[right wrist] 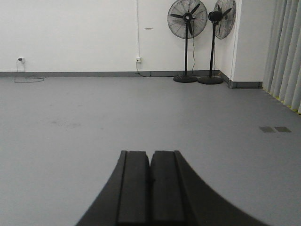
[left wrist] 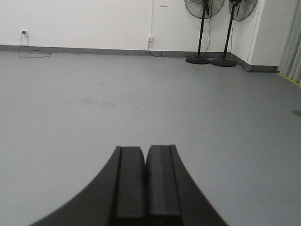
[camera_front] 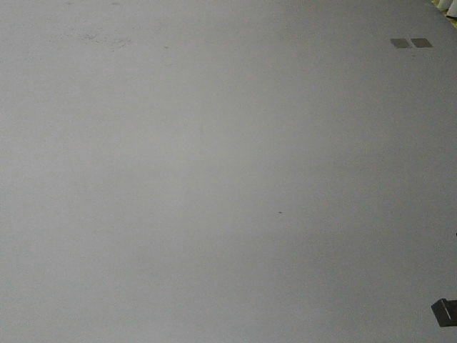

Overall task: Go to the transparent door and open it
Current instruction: 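Drive the base forward across the grey floor, arms held still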

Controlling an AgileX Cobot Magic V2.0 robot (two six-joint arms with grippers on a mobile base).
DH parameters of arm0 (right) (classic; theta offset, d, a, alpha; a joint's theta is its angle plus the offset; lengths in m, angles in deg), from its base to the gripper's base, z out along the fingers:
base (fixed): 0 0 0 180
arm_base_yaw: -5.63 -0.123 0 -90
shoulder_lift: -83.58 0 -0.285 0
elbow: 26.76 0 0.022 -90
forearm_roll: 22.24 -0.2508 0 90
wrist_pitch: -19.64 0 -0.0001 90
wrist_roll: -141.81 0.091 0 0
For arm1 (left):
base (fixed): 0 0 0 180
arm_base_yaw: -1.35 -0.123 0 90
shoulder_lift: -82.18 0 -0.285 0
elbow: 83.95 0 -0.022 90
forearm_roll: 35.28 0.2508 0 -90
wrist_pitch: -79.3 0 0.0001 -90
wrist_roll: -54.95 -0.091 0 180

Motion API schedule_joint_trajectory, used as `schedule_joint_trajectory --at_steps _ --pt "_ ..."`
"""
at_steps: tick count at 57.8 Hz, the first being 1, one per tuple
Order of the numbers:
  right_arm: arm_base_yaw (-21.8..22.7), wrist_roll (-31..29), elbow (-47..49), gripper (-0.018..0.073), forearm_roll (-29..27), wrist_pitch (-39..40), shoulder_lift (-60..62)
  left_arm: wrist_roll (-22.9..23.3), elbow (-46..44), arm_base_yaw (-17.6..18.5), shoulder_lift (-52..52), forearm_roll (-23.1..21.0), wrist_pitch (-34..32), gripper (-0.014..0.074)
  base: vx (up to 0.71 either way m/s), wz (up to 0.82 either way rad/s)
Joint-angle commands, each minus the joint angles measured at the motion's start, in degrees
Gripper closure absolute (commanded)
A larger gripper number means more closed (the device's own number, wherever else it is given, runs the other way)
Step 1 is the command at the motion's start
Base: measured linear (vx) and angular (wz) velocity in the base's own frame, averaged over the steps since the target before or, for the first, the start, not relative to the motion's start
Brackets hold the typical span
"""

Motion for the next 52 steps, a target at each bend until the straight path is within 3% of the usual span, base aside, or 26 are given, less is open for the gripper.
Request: schedule_joint_trajectory --at_steps 1,52 --pt "0.2 -0.3 -0.8 0.0559 0.2 4.7 0.8 0.2 1.6 0.2 -0.8 -0.4 -4.9 0.0593 0.0 0.0" --pt "0.2 -0.3 -0.8 0.0559 0.2 4.7 0.8 0.2 1.6 0.2 -0.8 -0.4 -4.9 0.0593 0.08 0.02"
